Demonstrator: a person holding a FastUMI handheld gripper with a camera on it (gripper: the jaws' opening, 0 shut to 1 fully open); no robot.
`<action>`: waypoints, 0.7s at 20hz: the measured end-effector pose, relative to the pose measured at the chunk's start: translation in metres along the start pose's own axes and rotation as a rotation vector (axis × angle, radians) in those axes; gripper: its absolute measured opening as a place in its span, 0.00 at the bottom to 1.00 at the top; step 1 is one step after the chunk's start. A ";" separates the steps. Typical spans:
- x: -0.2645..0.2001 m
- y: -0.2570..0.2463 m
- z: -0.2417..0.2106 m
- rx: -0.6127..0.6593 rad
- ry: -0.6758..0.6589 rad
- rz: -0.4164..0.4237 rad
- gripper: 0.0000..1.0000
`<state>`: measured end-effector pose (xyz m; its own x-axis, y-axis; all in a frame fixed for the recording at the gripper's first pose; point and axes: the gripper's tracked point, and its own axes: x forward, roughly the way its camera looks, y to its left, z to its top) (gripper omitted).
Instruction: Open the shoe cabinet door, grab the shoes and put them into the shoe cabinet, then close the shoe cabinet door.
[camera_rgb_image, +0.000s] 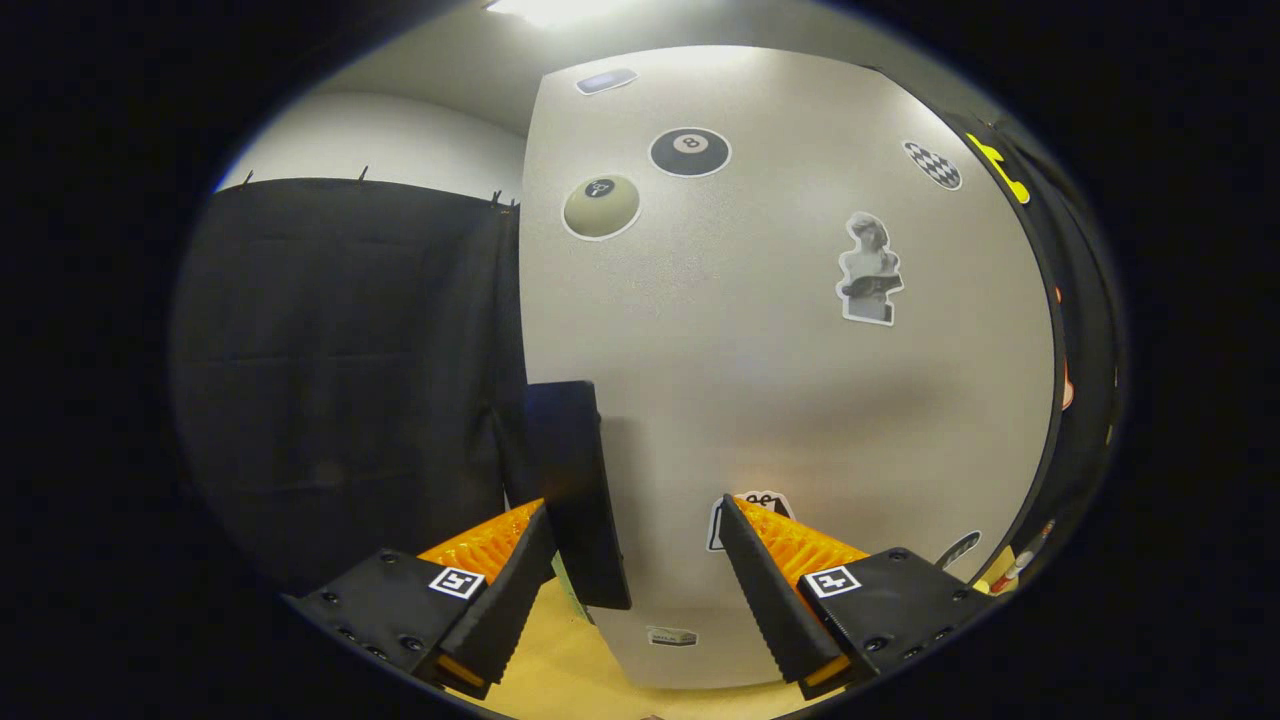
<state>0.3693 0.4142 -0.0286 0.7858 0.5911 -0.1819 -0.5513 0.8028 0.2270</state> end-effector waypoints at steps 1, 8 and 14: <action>0.000 0.000 0.001 0.000 -0.003 -0.012 1.00; 0.005 0.002 0.004 -0.013 -0.012 -0.090 1.00; 0.009 0.003 0.003 -0.015 -0.012 -0.161 1.00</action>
<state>0.3759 0.4216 -0.0264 0.8676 0.4537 -0.2038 -0.4218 0.8883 0.1818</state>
